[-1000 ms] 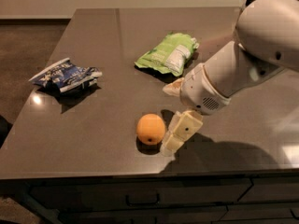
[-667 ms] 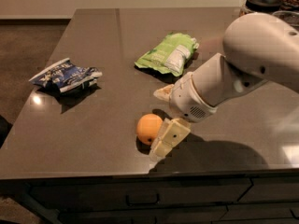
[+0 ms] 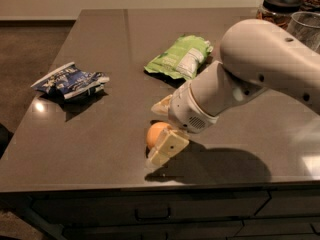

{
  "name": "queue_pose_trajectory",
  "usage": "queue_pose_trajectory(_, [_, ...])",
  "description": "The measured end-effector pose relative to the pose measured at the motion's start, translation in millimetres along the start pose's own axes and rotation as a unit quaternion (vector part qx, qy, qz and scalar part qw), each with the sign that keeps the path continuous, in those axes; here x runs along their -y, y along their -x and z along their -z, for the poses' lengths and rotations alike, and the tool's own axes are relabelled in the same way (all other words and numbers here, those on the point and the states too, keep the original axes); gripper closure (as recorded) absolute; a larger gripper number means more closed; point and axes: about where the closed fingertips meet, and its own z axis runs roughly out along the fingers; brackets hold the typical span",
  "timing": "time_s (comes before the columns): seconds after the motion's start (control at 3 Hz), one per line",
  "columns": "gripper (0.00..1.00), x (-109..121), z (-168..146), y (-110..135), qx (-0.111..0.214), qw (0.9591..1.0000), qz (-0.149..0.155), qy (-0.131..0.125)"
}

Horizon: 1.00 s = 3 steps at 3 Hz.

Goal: Move orange near blue chip bag

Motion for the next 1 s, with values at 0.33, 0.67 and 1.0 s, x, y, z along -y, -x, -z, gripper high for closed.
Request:
queue_pose_trajectory(0.33, [0.40, 3.1, -2.5, 5.5, 0.003, 1.0000, 0.001, 0.007])
queue_pose_trajectory(0.67, [0.63, 1.9, -2.8, 6.6, 0.002, 1.0000, 0.003, 0.007])
queue_pose_trajectory(1.0, [0.86, 1.2, 0.7, 9.4, -0.004, 1.0000, 0.003, 0.002])
